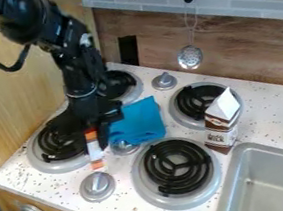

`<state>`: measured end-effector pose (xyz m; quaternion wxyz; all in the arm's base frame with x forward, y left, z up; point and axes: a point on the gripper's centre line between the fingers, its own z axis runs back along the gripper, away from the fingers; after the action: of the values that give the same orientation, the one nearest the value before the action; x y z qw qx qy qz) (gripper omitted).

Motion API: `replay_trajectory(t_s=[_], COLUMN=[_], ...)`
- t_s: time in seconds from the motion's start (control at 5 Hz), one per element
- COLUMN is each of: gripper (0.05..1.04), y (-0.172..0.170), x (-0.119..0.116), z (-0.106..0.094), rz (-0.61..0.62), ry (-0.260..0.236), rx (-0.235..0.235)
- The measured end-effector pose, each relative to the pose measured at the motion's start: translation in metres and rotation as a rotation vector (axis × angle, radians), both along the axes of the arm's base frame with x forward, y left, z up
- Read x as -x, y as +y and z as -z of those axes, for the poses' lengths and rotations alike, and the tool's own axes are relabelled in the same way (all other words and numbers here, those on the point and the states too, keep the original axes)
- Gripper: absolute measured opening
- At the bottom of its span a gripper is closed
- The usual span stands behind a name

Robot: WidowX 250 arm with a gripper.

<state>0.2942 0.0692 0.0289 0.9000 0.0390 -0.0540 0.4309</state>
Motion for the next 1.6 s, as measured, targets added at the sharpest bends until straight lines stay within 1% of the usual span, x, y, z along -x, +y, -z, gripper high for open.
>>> replay_trajectory(t_s=[0.2,0.4,0.6,0.8,1.2,1.4,1.6], gripper=[0.405,0.405,0.405,0.405,0.405,0.405,0.485], y=[0.010,0.015,0.021,0.029,0.035,0.034,0.038], x=[0.011,0.028,0.034,0.036,0.037,0.037,0.040], z=[0.016,0.026,0.028,0.030,0.034,0.034,0.036], rz=[-0.021,-0.050,-0.072,-0.096,-0.117,-0.114,-0.163], ry=[0.040,0.085,0.090,0.076,0.047,0.044,0.044], rx=[-0.023,-0.030,-0.048,-0.053,-0.053,-0.047,-0.009])
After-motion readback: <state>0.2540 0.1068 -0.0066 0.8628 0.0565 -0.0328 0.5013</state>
